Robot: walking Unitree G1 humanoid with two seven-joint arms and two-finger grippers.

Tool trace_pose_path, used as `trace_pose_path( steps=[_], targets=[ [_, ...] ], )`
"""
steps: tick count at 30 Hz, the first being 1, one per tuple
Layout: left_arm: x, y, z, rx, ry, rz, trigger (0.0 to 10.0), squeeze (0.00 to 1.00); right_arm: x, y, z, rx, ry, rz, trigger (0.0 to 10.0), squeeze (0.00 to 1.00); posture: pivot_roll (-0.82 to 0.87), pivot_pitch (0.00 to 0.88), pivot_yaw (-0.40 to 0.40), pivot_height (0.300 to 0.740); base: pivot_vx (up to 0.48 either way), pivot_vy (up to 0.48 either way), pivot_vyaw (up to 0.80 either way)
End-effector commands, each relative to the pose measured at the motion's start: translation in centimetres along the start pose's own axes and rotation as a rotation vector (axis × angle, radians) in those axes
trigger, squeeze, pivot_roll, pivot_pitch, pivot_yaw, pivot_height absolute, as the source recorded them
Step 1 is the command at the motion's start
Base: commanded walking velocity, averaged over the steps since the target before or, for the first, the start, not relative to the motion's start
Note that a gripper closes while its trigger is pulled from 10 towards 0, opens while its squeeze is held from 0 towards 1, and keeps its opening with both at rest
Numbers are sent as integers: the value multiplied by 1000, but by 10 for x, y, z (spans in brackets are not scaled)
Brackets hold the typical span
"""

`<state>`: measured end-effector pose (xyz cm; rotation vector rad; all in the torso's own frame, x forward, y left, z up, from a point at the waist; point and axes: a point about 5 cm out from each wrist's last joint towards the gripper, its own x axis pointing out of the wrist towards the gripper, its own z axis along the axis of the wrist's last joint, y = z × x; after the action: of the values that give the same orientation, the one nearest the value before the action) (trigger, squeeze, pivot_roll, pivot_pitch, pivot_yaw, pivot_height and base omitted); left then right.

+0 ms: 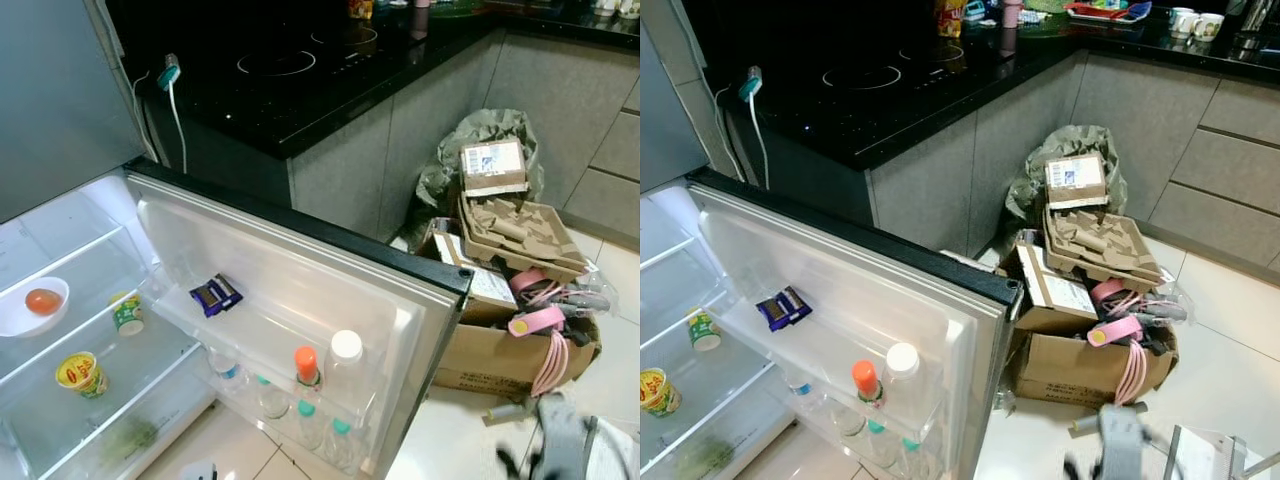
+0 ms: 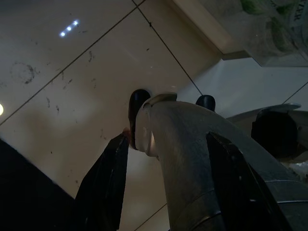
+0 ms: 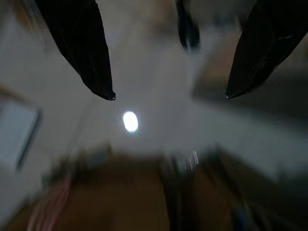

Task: Restocking fridge

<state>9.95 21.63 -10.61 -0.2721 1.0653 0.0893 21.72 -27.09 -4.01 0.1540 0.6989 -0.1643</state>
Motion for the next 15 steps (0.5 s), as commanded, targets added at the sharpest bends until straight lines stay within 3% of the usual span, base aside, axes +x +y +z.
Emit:
trace_pose_path(
  steps=[1,3,8,13,15],
  targets=[
    [-2,3,-8,2,34,11,10000,0,0,0,3,30,-17,14,10000,0,-84,0,-16,740,0,0,0],
    [-2,3,-8,4,37,18,10000,0,5,6,22,13,-67,50,10000,0,-84,0,-19,740,0,0,0],
    [-2,3,-9,16,45,23,10000,0,6,9,19,-14,-48,53,10000,0,-83,0,-22,740,0,0,0],
    [-2,1,-11,25,54,20,10000,0,4,11,1,-46,25,38,10000,0,-82,0,-22,740,-223,0,0],
    [-2,2,-12,23,59,21,10000,0,-1,11,-21,-69,99,22,10000,0,-84,0,-20,740,-298,0,0]
  ],
)
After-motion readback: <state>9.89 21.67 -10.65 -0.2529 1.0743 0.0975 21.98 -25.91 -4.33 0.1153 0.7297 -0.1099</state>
